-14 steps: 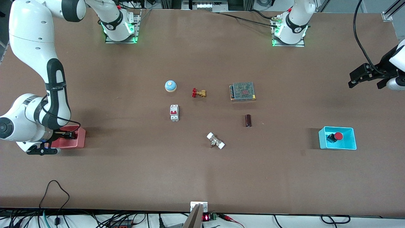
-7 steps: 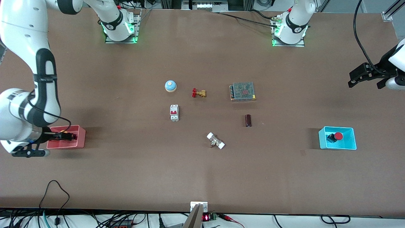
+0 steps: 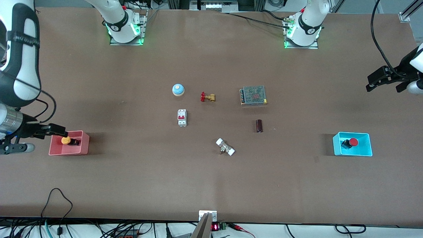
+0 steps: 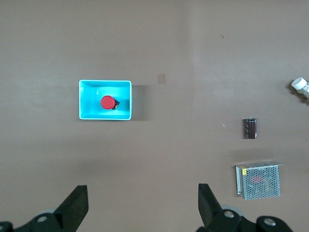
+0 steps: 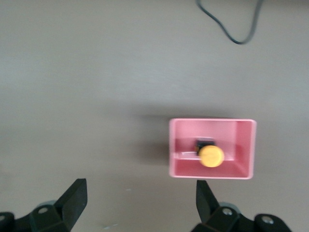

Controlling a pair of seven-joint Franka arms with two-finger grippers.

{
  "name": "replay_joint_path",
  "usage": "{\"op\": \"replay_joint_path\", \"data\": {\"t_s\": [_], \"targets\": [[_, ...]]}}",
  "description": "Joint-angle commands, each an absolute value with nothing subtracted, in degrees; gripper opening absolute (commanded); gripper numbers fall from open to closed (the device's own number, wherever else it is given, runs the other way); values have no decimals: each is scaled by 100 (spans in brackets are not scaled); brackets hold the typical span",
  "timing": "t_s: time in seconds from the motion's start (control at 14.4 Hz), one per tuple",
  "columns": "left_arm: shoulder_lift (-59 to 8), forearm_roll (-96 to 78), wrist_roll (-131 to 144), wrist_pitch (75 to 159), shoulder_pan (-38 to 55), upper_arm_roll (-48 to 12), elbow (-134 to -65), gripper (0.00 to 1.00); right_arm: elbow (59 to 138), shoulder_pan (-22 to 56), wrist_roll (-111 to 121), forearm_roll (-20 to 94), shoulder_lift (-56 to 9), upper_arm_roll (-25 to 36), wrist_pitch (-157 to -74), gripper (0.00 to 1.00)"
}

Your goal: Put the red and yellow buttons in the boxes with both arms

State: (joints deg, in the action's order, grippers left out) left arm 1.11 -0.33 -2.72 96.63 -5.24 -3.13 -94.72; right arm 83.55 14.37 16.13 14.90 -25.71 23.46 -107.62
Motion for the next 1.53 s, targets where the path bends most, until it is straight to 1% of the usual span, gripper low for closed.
{"op": "replay_joint_path", "data": {"t_s": [0.0, 0.21, 0.35, 0.49, 0.69, 0.76, 0.9, 0.97, 1.04, 1.11, 1.25, 1.46], "targets": [[281, -114, -264, 9589, -606, -387, -9615, 100, 8490, 1791, 1171, 1547, -2102, 2347, -10303, 100], [272, -114, -290, 9589, -598, -387, -9615, 100, 8490, 2161, 625, 1311, -1610, 2391, -9556, 100], [264, -123, -325, 9598, -606, -387, -9615, 100, 8490, 2189, 519, 1003, -1258, 2373, -9195, 100], [272, -114, -334, 9598, -606, -387, -9624, 100, 8490, 2136, 562, 976, -1195, 2434, -9044, 100], [272, -123, -334, 9589, -606, -387, -9624, 100, 8482, 2118, 580, 958, -1195, 2680, -9035, 100], [272, -114, -334, 9589, -606, -387, -9624, 100, 8481, 2083, 589, 862, -1091, 2663, -9026, 100], [281, -114, -343, 9589, -606, -387, -9624, 100, 8508, 1821, 571, 694, -993, 2453, -8974, 100], [290, -123, -351, 9571, -606, -387, -9633, 100, 8508, 1454, 571, 642, -967, 2017, -8974, 100], [316, -123, -352, 9571, -606, -387, -9642, 100, 8499, 946, 554, 511, -949, 1447, -8974, 100], [325, -123, -352, 9571, -606, -395, -9633, 100, 8508, 636, 519, 284, -906, 1067, -8974, 100], [325, -123, -352, 9580, -606, -396, -9642, 100, 8569, 650, 484, 62, -835, 1037, -8948, 100], [334, -114, -360, 9571, -598, -396, -9642, 100, 8639, 650, 308, 53, -774, 1028, -8886, 100]]}}
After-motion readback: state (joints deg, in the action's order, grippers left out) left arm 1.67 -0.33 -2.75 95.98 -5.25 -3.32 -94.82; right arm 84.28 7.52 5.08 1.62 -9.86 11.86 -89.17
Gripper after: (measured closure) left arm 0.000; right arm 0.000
